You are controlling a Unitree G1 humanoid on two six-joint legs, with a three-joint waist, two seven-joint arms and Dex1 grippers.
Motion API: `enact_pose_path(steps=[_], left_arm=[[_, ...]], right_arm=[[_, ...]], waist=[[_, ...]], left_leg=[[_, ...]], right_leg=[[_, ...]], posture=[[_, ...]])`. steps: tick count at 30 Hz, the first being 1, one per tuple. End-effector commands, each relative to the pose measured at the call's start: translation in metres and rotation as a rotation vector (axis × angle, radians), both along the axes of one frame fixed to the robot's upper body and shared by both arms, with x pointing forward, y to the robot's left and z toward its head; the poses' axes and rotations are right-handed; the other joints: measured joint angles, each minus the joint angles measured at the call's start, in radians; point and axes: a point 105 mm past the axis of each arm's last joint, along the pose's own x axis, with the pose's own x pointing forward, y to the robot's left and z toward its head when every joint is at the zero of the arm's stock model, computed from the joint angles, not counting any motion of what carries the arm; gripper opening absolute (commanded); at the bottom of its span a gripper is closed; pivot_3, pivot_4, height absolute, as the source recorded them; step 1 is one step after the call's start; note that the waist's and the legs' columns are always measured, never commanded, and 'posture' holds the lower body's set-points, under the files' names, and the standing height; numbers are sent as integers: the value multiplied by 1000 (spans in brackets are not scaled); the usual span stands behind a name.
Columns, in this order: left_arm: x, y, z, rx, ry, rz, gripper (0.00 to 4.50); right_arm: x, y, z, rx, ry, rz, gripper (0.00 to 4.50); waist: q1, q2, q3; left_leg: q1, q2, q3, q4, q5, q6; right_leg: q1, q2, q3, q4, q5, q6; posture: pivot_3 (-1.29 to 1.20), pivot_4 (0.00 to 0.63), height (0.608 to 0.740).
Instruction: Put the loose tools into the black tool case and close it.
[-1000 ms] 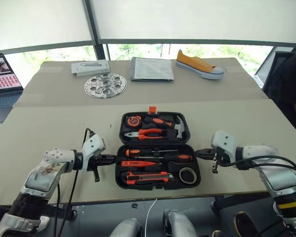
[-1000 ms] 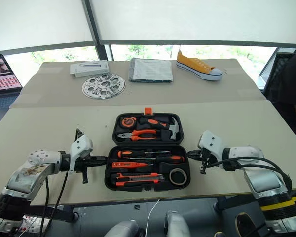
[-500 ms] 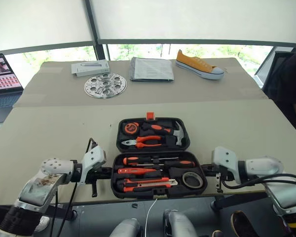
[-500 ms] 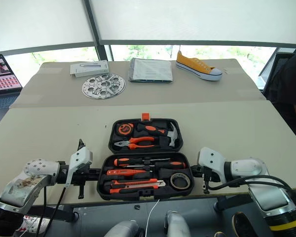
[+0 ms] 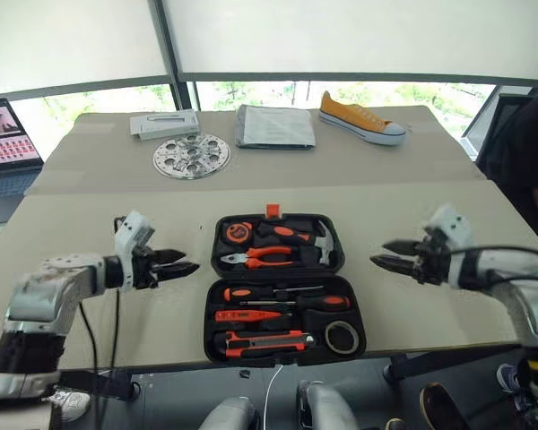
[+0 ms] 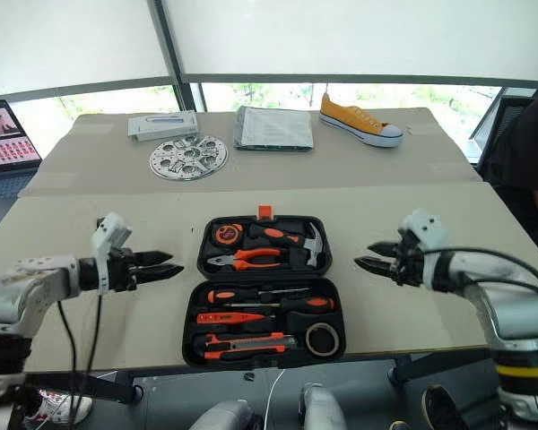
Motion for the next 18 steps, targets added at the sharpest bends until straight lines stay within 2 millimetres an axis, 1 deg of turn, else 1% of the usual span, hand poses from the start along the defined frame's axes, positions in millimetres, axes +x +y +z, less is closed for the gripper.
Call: enact_pose_path(steps=[1, 2, 6, 9, 12, 15, 16, 17, 18], left_arm=[[14, -15, 9, -79, 64, 50, 4500], [17, -18, 9, -84, 74, 54, 4500], [30, -31, 0, -54, 81, 70, 4500], [39, -32, -5, -42, 84, 107, 4500], [37, -32, -8, -50, 93, 103, 3742], [34, -33, -12, -37, 94, 95, 2586], [33, -33, -13, -36, 96, 94, 2262], [33, -33, -13, -37, 96, 93, 1785], [32, -33, -13, -39, 96, 92, 1437]], right_arm=[[13, 19, 2, 65, 70, -15, 3966], [16, 23, 1, 71, 87, -22, 4251], [35, 38, -10, 79, 147, -67, 4251], [44, 39, -16, 60, 160, -98, 4251], [50, 37, -18, 76, 174, -124, 3525], [50, 39, -20, 71, 173, -114, 2501], [50, 39, -20, 71, 173, -111, 2193], [49, 41, -20, 78, 176, -105, 1748], [48, 42, -20, 78, 175, -97, 1448]], waist=[[0, 0, 0], [-1, 0, 0], [-4, 0, 0], [-4, 0, 0], [-4, 0, 0], [-4, 0, 0], [-4, 0, 0], [-4, 0, -1], [-3, 1, -1]], left_leg=[[-2, -1, 0, 0, 1, 2], [-2, -1, 0, 0, 1, 2], [-2, -2, 0, -1, 1, 2], [-2, -2, 0, 0, 1, 2], [-2, -2, 1, 0, 1, 2], [-2, -2, 1, 0, 1, 2], [-2, -2, 1, 0, 1, 2], [-2, -2, 1, 0, 1, 2], [-2, -2, 1, 1, 1, 2]], right_leg=[[-1, -1, 0, 0, 0, 0], [-1, -1, 0, 0, 0, 0], [-3, -1, 0, 0, 0, 0], [-4, -1, 0, 0, 0, 0], [-4, -1, 0, 1, 0, -1], [-4, -1, 1, 1, 0, -1], [-4, -1, 1, 1, 0, -1], [-4, -1, 0, 1, 0, -1], [-3, -1, 1, 1, 0, -1]], posture=[[0, 150, 740], [0, 150, 740], [0, 150, 740], [0, 150, 740], [0, 150, 740], [0, 150, 740], [0, 150, 740], [0, 150, 740], [0, 150, 740]])
